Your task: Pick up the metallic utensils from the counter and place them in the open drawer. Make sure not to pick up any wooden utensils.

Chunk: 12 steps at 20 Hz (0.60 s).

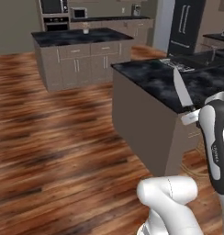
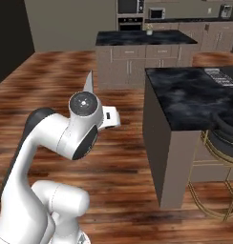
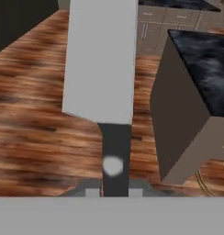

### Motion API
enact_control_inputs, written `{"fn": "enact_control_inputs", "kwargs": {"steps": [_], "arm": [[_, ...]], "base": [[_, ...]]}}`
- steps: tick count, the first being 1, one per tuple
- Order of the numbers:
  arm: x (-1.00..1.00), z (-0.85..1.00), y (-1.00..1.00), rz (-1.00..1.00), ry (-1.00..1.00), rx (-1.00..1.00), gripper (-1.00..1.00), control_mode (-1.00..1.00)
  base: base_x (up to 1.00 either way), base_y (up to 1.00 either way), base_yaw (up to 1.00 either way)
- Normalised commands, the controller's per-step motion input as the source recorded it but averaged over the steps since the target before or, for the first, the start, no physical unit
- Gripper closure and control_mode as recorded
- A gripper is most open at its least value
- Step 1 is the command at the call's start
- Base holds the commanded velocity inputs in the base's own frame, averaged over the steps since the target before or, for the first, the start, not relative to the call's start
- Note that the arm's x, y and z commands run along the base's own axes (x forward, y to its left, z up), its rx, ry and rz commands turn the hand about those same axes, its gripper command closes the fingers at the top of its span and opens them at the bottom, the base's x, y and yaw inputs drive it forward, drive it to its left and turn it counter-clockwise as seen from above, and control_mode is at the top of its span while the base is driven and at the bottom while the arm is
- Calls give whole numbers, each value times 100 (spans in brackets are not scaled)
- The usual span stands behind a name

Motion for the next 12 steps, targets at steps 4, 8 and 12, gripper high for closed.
{"fn": "enact_control_inputs", "kwargs": {"steps": [4, 8, 12], "arm": [[0, 0, 0, 0, 0, 0, 100, 100], [0, 0, 0, 0, 0, 0, 100, 100], [0, 0, 0, 0, 0, 0, 100, 100]], "base": [[100, 100, -5], [100, 100, -14], [100, 100, -15]]}}
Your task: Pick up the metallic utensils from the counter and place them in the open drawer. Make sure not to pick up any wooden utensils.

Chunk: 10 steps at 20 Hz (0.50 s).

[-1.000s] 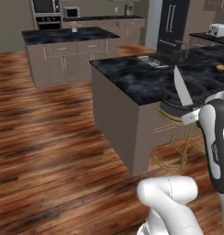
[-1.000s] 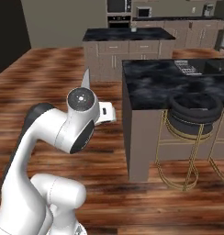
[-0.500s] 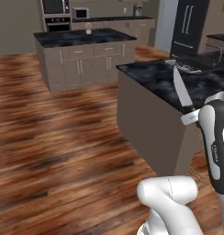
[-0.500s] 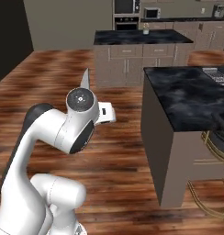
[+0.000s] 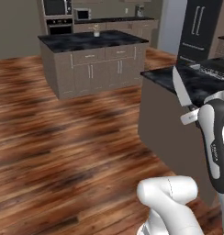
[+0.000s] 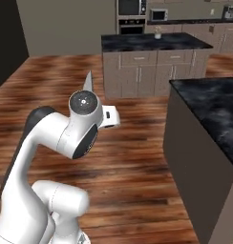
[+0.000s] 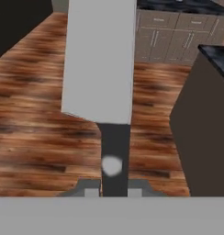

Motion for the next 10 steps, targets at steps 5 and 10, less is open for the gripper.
{"fn": "enact_control_inputs", "kwargs": {"steps": [5, 10], "arm": [[0, 0, 0, 0, 0, 0, 100, 100], [0, 0, 0, 0, 0, 0, 100, 100]], "base": [[100, 100, -13], [100, 100, -16]]}}
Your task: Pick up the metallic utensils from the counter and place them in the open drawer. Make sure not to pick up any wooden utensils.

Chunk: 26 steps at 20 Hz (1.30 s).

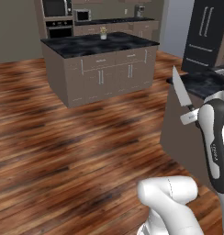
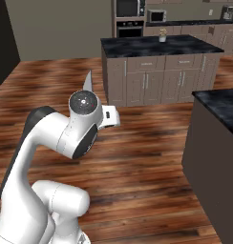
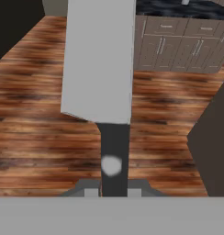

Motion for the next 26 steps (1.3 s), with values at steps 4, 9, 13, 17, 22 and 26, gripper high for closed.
{"fn": "enact_control_inputs", "kwargs": {"steps": [4, 9, 13, 17, 22, 26], "arm": [[0, 0, 0, 0, 0, 0, 100, 100], [0, 0, 0, 0, 0, 0, 100, 100], [0, 0, 0, 0, 0, 0, 100, 100], [0, 0, 0, 0, 0, 0, 100, 100], [0, 0, 0, 0, 0, 0, 100, 100], [0, 0, 0, 0, 0, 0, 100, 100]], "base": [[100, 71, -14], [100, 46, -15], [100, 39, -15], [100, 23, -18], [100, 26, -20], [100, 27, -23]]}}
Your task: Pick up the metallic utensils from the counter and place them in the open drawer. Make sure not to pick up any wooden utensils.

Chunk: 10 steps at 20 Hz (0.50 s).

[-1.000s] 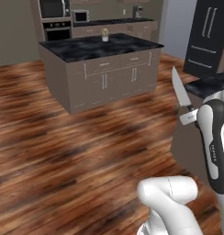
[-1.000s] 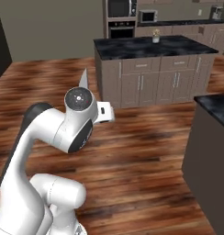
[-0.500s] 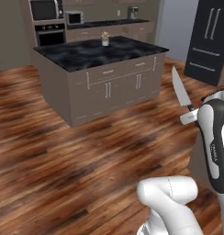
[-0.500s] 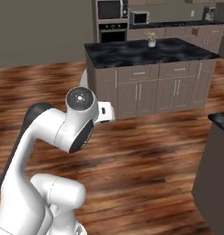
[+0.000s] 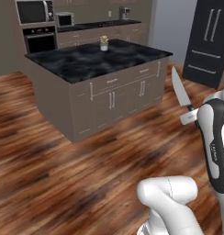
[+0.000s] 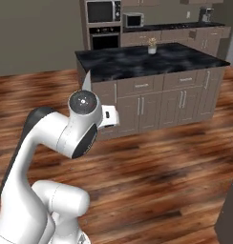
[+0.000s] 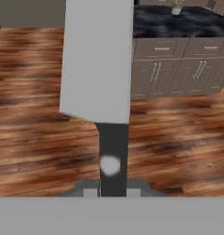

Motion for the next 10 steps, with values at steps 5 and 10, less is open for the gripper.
{"fn": "enact_control_inputs", "kwargs": {"steps": [5, 10], "arm": [[0, 0, 0, 0, 0, 0, 100, 100], [0, 0, 0, 0, 0, 0, 100, 100]], "base": [[100, 20, -25], [100, 17, -27]]}}
